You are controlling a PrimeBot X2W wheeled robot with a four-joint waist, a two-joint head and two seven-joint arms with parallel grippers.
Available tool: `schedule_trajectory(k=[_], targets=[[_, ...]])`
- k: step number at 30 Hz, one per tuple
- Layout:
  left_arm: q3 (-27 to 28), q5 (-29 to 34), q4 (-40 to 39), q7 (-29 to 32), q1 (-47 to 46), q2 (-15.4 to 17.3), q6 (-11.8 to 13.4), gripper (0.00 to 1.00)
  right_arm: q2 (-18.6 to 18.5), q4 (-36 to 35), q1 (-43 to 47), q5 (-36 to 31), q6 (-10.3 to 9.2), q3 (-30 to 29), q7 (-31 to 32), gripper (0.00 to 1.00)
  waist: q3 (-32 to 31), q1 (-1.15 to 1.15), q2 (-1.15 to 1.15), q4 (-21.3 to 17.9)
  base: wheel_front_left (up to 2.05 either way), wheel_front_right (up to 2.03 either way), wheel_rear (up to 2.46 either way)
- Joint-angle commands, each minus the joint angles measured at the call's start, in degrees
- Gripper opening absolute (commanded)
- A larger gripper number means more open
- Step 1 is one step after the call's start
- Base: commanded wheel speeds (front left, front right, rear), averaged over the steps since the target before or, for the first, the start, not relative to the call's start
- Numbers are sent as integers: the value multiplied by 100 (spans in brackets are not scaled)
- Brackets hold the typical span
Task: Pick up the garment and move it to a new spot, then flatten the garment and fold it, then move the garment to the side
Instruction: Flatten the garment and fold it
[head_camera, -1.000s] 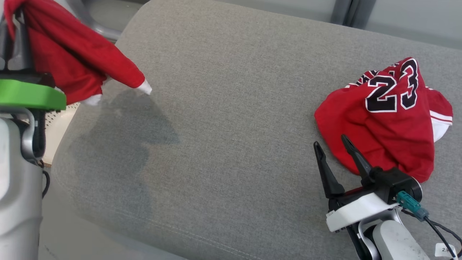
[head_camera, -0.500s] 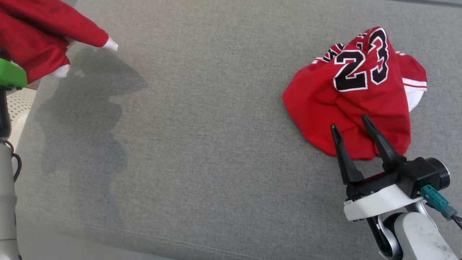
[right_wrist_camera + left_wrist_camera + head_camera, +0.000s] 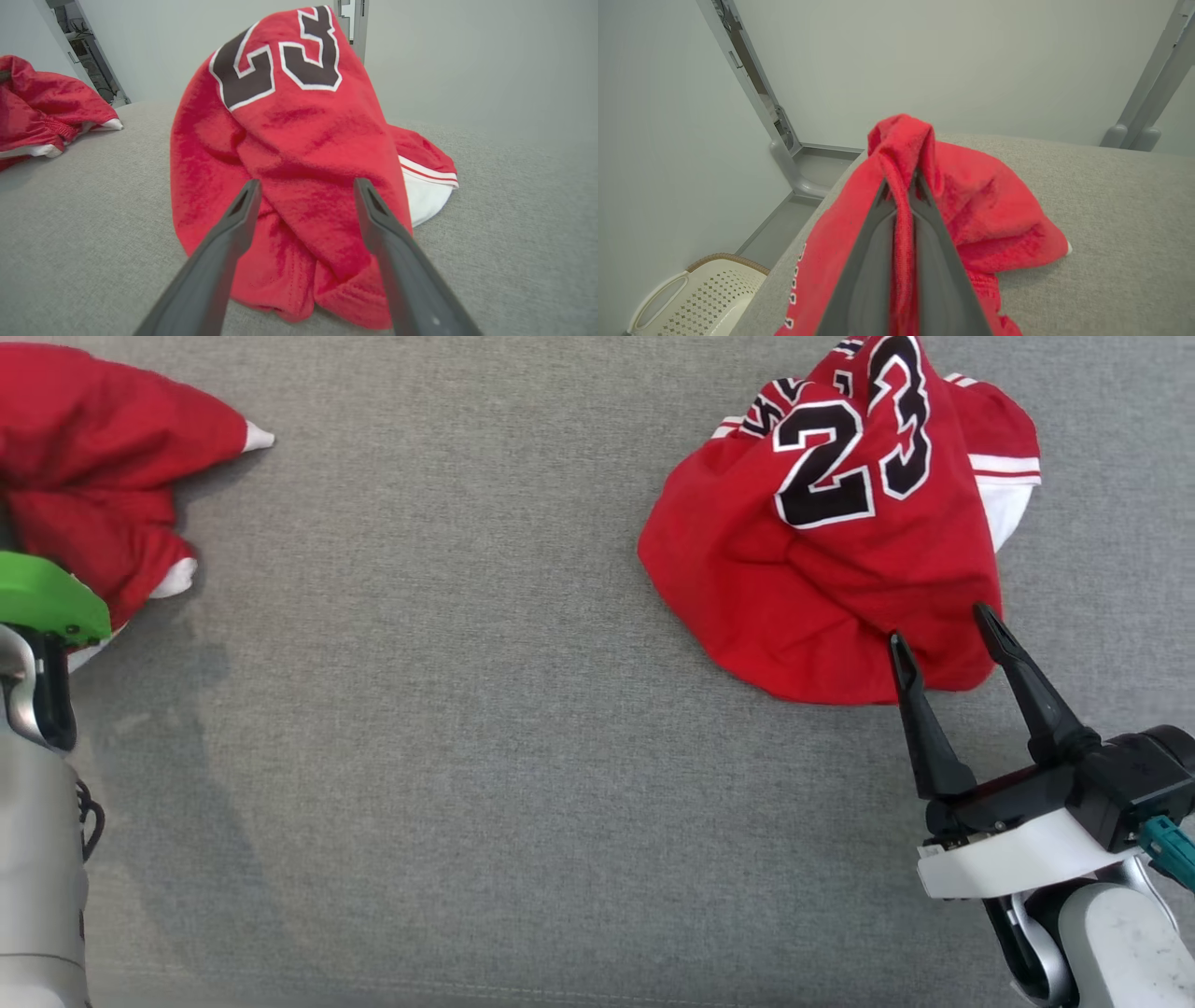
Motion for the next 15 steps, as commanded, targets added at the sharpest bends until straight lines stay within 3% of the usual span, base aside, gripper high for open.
schedule_trajectory(k=[1, 2, 3, 15], targets=[[59, 11, 104, -3, 94, 23, 18, 0, 14, -14, 72, -27, 0, -13, -13, 100, 42, -1, 0, -124, 0, 0, 0], [86, 30, 116, -4, 89, 30, 33, 47, 19, 2, 84, -23, 0, -14, -27, 100, 22, -1, 0, -131, 0, 0, 0], [93, 72, 125, -4, 82, 30, 35, 100, 29, 32, 94, -20, 0, -23, -39, 100, -12, -1, 0, -132, 0, 0, 0], [41, 524, -1082, -3, 128, 117, -48, 100, 184, 638, 89, 78, 0, -140, -337, 100, -651, -1, 0, -190, 0, 0, 0]])
